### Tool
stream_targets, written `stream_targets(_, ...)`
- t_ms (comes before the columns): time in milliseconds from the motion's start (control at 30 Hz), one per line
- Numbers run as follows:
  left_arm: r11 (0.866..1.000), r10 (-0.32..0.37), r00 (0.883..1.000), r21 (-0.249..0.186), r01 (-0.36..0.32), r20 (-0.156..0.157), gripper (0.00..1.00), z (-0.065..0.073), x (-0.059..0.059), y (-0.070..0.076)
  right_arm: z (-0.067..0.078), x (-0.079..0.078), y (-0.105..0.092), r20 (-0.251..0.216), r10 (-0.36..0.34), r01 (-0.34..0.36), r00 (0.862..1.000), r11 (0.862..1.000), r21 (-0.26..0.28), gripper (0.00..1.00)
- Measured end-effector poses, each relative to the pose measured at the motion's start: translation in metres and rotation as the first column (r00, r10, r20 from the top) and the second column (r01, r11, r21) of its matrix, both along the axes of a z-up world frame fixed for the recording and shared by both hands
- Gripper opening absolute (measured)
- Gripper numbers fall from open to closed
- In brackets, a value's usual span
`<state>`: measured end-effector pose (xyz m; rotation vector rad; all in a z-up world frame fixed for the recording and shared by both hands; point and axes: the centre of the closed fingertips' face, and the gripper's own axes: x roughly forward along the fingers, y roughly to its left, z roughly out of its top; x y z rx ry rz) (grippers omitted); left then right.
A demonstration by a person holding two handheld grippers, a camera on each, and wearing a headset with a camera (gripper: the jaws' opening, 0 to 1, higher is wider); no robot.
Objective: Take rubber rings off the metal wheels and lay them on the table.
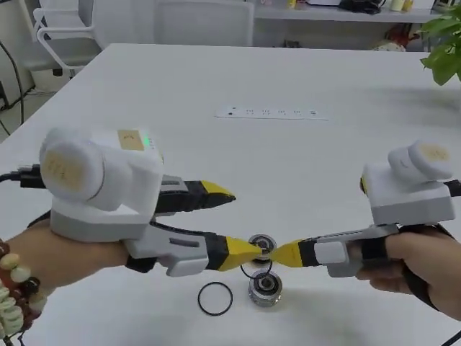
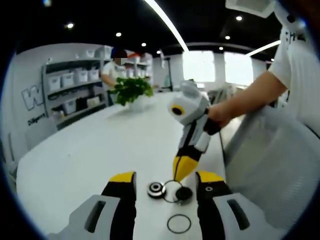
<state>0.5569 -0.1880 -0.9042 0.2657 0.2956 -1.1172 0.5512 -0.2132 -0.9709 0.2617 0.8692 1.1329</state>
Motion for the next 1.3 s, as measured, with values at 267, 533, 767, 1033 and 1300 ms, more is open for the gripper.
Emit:
stream_targets(267,0.992,0.101,0.994,-0.071,-0.103,-0.029,0.52,0.011,-0.001,0.031,0.006,-0.002,0.008,0.006,0.014,-0.014,1.0,1.0,0.027,0.0)
stream_targets(533,0.989,0.132,0.991,-0.068,-0.134,-0.033,0.61,0.015,-0.016,0.054,0.009,-0.011,0.024,-0.004,0.048,-0.048,0.999,0.997,0.058,0.0)
stream_targets(767,0.987,0.138,0.988,-0.074,-0.143,-0.065,0.63,0.009,-0.033,0.064,0.001,-0.021,0.033,-0.012,0.098,-0.097,0.995,0.995,0.038,0.0)
stream_targets(1033,0.985,0.16,0.981,-0.046,-0.166,-0.111,0.63,-0.013,-0.048,0.072,-0.008,-0.03,0.037,-0.015,0.131,-0.131,0.991,0.991,0.005,0.0)
stream_targets(1300,0.985,0.166,0.976,-0.034,-0.172,-0.142,0.61,-0.028,-0.055,0.073,-0.024,-0.033,0.036,0.005,0.16,-0.16,0.987,0.985,-0.071,0.0)
